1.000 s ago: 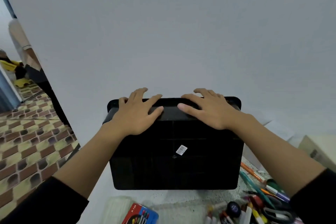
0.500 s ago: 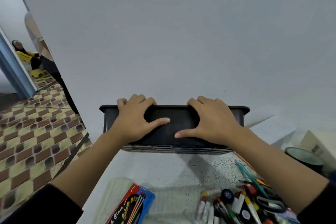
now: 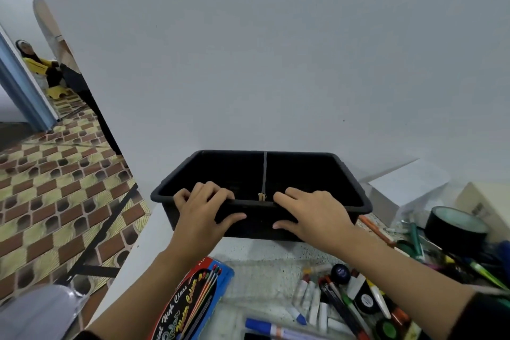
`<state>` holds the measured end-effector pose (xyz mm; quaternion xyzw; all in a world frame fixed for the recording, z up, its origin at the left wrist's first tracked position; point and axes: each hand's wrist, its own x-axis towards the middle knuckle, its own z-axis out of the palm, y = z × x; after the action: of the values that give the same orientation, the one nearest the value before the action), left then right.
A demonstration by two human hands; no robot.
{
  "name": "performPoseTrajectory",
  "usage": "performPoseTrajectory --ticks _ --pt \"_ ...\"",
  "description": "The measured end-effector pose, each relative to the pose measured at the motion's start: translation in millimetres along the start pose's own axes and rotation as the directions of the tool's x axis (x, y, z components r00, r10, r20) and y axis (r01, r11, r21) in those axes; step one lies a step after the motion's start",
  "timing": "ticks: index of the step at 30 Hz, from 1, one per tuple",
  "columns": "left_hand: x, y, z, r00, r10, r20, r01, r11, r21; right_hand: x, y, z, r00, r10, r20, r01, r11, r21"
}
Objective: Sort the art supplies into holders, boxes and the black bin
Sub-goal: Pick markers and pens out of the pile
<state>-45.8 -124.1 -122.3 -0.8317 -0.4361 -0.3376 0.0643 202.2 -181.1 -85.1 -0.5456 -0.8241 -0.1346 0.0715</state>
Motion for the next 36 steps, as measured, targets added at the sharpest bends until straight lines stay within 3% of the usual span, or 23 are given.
performPoseTrajectory --ticks 4,9,19,25,33,36 --pt "-22 -4 11 0.996 -0.022 0.083 0.026 0.999 -0.041 -14 -5 31 0.998 -0.032 -0.049 0.034 0.998 0.043" --pt "-45 -14 23 0.973 -0.015 0.231 0.04 0.994 -0.106 -28 -6 64 0.999 -0.047 -0.01 0.047 0.996 0.071" --pt "-55 -21 18 0.977 -0.033 0.212 0.051 0.995 -0.084 -27 -10 60 0.997 -0.072 0.036 0.06 0.96 0.272" --pt "-53 -11 5 0.964 -0.096 0.248 0.116 0.991 -0.07 -22 -4 49 0.987 -0.051 0.155 -0.039 0.85 0.526" --pt "-47 -25 -1 0.918 -0.112 0.38 0.165 0.98 -0.108 -17 -10 52 0.985 -0.006 0.172 -0.091 0.831 0.549" --pt "-46 -23 -7 0.921 -0.051 0.385 0.122 0.979 -0.163 -23 -13 48 0.998 0.04 0.048 -0.06 0.822 0.566"
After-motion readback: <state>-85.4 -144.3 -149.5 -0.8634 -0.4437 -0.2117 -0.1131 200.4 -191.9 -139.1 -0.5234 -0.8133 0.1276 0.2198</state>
